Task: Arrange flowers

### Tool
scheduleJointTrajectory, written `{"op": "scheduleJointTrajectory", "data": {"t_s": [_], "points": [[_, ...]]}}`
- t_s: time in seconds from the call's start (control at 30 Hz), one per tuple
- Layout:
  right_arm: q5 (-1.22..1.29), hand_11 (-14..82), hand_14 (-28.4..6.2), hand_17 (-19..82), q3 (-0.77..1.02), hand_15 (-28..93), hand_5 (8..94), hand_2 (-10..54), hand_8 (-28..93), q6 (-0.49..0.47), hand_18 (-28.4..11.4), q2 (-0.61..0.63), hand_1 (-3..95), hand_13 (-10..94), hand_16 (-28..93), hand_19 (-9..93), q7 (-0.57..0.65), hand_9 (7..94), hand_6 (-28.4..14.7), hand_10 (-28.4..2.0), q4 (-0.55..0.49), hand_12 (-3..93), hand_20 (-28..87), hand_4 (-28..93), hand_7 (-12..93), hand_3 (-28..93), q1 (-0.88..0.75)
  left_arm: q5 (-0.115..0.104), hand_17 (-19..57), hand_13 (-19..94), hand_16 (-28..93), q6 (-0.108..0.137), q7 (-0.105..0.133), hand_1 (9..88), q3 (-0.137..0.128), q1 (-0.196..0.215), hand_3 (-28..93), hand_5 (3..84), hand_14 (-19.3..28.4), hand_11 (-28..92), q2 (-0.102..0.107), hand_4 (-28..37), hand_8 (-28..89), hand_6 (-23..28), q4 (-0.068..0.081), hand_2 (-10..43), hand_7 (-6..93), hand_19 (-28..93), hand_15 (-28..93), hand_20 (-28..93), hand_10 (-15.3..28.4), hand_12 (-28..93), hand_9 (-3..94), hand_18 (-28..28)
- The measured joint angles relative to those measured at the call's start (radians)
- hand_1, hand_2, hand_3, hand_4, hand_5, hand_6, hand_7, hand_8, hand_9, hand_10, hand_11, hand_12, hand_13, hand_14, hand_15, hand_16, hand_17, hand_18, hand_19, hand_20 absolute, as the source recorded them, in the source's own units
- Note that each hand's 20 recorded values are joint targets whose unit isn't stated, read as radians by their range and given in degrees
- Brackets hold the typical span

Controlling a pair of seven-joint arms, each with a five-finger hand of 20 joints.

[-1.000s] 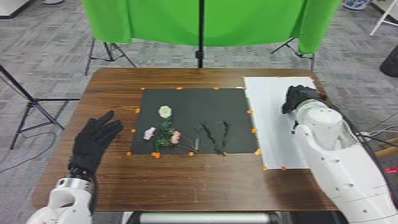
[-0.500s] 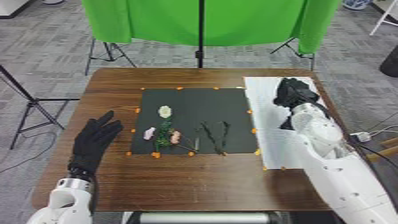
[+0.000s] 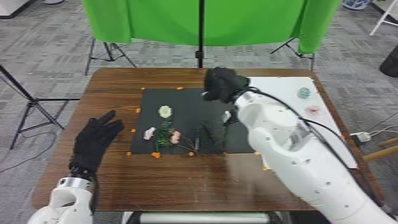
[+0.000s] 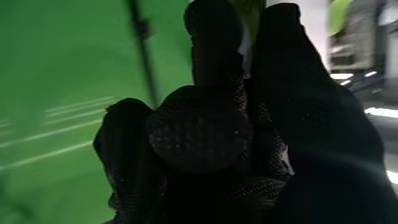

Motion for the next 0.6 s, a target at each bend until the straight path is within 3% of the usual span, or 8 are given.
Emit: {"op": "scheduleJointTrajectory", "data": {"t_s": [0.23,0.6], "points": [[-0.054,19.5,-0.5,66,-0.072,59,77.0,-7.4,9,-0.063,-9.6,-0.07,64.9,92,36,93,-0.022,87.2,1.1,-9.0,0.013,34.4,56,-11,21,41,-0.027,0.0,4.9,34,5,-0.001,0.0,18.5,0.008,-0.007,66,44.5,17.3,18,-0.002,-26.9,-5,5.7,0.001,-3.3,7.5,3,13,18,14.9,14,44.6,13.5],[-0.089,23.0,-0.8,65,-0.07,59,73.4,-8.4,7,-0.089,-9.9,-0.085,61.4,91,37,93,-0.035,84.6,2.1,-10.1,0.05,31.3,57,-11,20,42,-0.049,0.0,4.3,34,4,-0.002,-0.002,18.1,0.005,-0.006,66,44.6,17.7,19,-0.005,-27.2,-6,5.4,0.001,-3.6,8.8,4,16,18,15.0,13,45.0,14.0]]}}
